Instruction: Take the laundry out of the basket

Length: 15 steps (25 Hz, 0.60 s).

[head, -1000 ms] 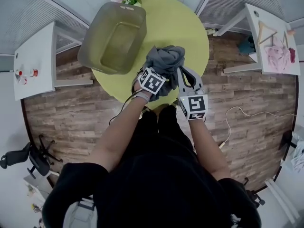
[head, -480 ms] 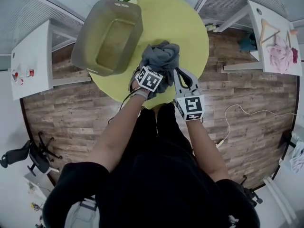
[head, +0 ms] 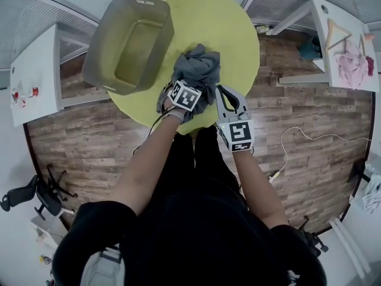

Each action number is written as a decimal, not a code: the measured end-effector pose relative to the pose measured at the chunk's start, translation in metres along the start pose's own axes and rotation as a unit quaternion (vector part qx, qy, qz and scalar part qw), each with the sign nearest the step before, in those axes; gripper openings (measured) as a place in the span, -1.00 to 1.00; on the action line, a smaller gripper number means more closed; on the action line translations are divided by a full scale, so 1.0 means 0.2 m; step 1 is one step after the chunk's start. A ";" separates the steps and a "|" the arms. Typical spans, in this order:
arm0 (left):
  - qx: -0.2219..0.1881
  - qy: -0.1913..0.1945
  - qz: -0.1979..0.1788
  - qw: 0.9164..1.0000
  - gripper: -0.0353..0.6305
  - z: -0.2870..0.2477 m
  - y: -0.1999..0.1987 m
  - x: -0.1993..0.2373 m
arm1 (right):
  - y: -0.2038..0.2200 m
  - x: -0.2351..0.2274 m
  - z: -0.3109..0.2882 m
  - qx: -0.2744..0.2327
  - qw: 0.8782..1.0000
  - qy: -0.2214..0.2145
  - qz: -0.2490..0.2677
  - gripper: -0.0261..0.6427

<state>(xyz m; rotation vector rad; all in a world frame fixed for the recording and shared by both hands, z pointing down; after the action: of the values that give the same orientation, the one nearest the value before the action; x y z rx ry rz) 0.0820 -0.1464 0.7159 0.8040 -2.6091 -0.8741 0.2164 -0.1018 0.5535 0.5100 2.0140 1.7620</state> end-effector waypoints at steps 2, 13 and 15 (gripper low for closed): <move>0.001 -0.003 0.001 1.000 0.06 -0.01 0.01 0.00 | 0.01 -0.01 0.01 0.002 1.000 0.000 0.000 -0.85; -0.012 -0.007 0.007 1.000 0.14 -0.05 0.01 0.00 | 0.01 -0.06 0.08 -0.001 1.000 -0.014 -0.002 -0.85; -0.020 -0.010 0.007 1.000 0.15 -0.03 0.01 0.00 | 0.00 -0.06 0.09 -0.003 1.000 -0.016 0.000 -0.85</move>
<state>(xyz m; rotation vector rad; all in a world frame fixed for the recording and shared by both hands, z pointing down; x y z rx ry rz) 0.0835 -0.1477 0.7211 0.7705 -2.6028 -0.9330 0.2368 -0.0930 0.5531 0.5330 1.9864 1.7473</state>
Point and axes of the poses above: the fingertips, and each gripper's own axes: z backward along the fingers, x to its left, y out of its underside, the point moved 6 cm from there along z, backward along the fingers, and after that the axes turned 15 degrees about -x, right-handed, at the moved point
